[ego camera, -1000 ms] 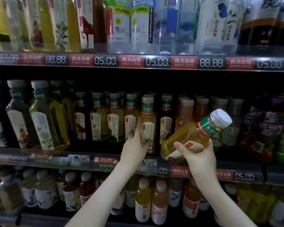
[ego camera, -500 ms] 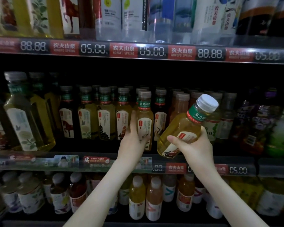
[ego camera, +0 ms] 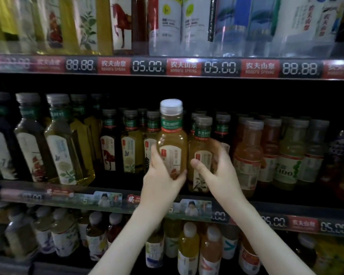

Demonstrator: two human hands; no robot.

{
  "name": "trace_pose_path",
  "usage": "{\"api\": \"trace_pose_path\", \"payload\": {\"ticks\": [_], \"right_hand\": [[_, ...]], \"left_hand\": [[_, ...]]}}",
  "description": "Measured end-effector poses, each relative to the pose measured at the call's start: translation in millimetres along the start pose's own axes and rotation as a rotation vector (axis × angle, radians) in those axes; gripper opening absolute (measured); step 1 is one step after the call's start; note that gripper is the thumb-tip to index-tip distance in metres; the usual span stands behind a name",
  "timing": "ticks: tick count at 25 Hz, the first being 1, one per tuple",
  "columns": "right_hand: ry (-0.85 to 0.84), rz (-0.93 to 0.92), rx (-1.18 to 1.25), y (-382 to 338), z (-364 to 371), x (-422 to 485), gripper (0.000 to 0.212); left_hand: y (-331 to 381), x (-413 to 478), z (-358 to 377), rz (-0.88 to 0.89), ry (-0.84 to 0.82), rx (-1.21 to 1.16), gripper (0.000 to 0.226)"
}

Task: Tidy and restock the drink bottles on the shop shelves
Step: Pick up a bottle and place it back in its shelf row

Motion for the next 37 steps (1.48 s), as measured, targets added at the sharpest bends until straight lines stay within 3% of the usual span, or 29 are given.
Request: {"api": "trace_pose_path", "payload": {"ticks": [3, 6, 9, 13, 23, 25, 28, 30, 31, 35, 37], "right_hand": [[0.054, 0.1, -0.094, 29.5, 11.9, 12.8, 0.098], [0.042, 0.241, -0.18, 56.6, 19.4, 19.2, 0.077], [0.228, 0.228, -0.085, 61.8, 2.2, 2.3, 0.054], [0.428, 0.16, -0.027, 52.4, -20.0, -21.5, 0.06], [0.052, 0.232, -0.276, 54.7, 33.5, 15.4, 0.08], [0.058, 0.132, -0.242, 44.6, 32.2, -4.8, 0.08], [0.107, -0.164, -0.263, 31.7, 18.5, -81.9, 0.068], [0.003, -0.279, -0.311, 65.1, 23.9, -165.3, 0.051], [-0.1, -0.228, -0.354, 102.9, 30.4, -210.6, 0.046], [-0.662, 0.454, -0.522, 316.8, 57.4, -430.7, 0.048], [-0.905, 0.633, -0.677, 416.2, 58.7, -553.7, 0.054]], "left_hand": [[-34.9, 18.3, -0.2, -0.144, -0.02, 0.009, 0.106], [-52.2, 19.3, 11.4, -0.223, -0.073, 0.0, 0.105], [-54.3, 16.0, 20.1, -0.197, -0.094, -0.008, 0.104], [-50.6, 14.4, 25.0, -0.143, -0.061, 0.009, 0.099], [-32.8, 21.7, 36.6, -0.118, -0.176, 0.147, 0.1], [-25.8, 2.3, 25.6, -0.032, -0.065, 0.184, 0.095], [-18.2, -78.1, 16.8, 0.27, 0.189, 0.108, 0.063], [-54.1, -163.1, 38.8, 0.333, 0.104, 0.115, 0.043], [-86.6, -207.9, 57.4, 0.283, -0.024, 0.127, 0.039], [-255.9, -422.2, 122.5, -0.174, -0.502, 0.244, 0.044], [-329.8, -533.8, 153.0, -0.374, -0.649, 0.291, 0.041]]}}
Point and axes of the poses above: each hand's wrist, its own x-axis towards the middle knuckle, its own z-axis out of the palm, y = z × x, the point moved 9 cm from there along x, towards the middle knuckle, and after that the axes turned 5 degrees about y, right-handed, at the moved point
